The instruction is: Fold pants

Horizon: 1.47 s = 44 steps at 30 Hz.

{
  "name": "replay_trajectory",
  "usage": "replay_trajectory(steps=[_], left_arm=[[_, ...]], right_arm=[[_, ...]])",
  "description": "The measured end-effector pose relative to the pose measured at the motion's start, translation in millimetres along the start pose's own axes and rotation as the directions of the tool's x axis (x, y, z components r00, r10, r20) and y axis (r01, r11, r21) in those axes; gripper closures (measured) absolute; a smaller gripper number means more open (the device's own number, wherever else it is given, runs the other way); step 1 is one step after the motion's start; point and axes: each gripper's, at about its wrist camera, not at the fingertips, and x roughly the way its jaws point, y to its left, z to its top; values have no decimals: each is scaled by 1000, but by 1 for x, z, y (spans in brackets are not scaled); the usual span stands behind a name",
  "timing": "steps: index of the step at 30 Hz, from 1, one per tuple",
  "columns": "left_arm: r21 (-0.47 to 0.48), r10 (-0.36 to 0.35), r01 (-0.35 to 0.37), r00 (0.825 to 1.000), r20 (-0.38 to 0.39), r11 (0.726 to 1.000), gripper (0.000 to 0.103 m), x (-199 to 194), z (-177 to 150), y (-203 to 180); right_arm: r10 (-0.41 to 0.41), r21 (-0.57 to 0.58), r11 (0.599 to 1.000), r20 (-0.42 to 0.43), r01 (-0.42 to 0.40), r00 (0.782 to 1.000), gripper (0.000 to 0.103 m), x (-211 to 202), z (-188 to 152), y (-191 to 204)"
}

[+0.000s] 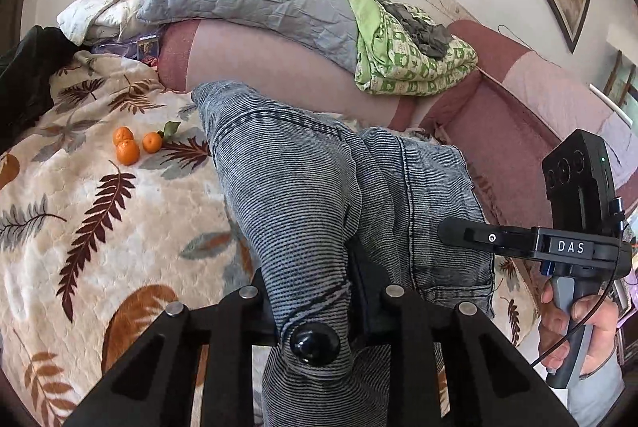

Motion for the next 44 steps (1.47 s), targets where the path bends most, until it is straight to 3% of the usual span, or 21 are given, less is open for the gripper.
replay_trajectory(steps=[3, 5, 6, 7, 8, 9, 10, 11, 13, 15, 17, 20, 24, 26, 30, 37, 41, 44], left_arm=[[-30, 10, -11, 999, -35, 999, 73, 36, 2, 24], [-72, 46, -54, 993, -110, 996, 62, 68, -10, 40], [-89, 70, -85, 984, -165, 992, 45, 84, -19, 49], [-100, 121, -146, 968, -221, 984, 37, 98, -28, 58], [-87, 215, -246, 940, -265, 965, 37, 106, -38, 66], [-82, 241, -269, 938, -250, 960, 35, 101, -45, 69], [-88, 234, -257, 949, -211, 962, 34, 88, -50, 69], [-81, 259, -276, 949, -179, 958, 32, 74, -54, 65], [-19, 382, -386, 919, -99, 922, 25, 43, -59, 45], [42, 447, -447, 894, -3, 894, 23, 17, -67, 21], [102, 467, -469, 883, 49, 877, 15, -3, -76, 3], [120, 491, -497, 867, 83, 859, 15, -21, -89, -18], [82, 442, -446, 895, 63, 892, 15, -37, -102, -33], [83, 436, -440, 898, 59, 894, 15, -44, -109, -42], [91, 443, -447, 894, 60, 890, 10, -51, -114, -54], [71, 411, -413, 911, 41, 908, 8, -57, -112, -55], [87, 427, -432, 901, 71, 897, 3, -58, -109, -58], [67, 409, -413, 910, 59, 908, 3, -57, -104, -54]], right_arm=[[-21, 16, 1000, -22, 21, 1000, 75, 28, 18, -17], [-30, 58, 998, -87, 35, 996, 72, 60, 21, -34], [-49, 77, 995, -118, 59, 992, 72, 74, 20, -46], [-96, 99, 989, -144, 110, 985, 67, 87, 15, -57], [-147, 93, 982, -195, 167, 970, 59, 102, 6, -65], [-197, 72, 973, -233, 219, 952, 45, 111, -4, -69], [-238, 60, 964, -238, 259, 942, 44, 110, -14, -71], [-247, 48, 963, -217, 263, 944, 43, 102, -23, -67], [-273, 14, 961, -140, 278, 952, 39, 76, -39, -54], [-295, -4, 955, -70, 296, 953, 28, 48, -58, -42], [-314, -41, 949, -5, 313, 950, 26, 22, -80, -23], [-358, -122, 924, 56, 362, 932, 15, -3, -108, 5], [-401, -156, 896, 116, 416, 909, 6, -27, -127, 26], [-409, -166, 889, 132, 427, 903, 0, -35, -134, 34], [-432, -216, 864, 146, 455, 890, 0, -39, -141, 48], [-440, -260, 847, 149, 465, 885, 0, -38, -139, 61], [-440, -266, 845, 145, 463, 886, 0, -35, -135, 64], [-445, -271, 842, 140, 466, 885, 0, -31, -132, 64]])
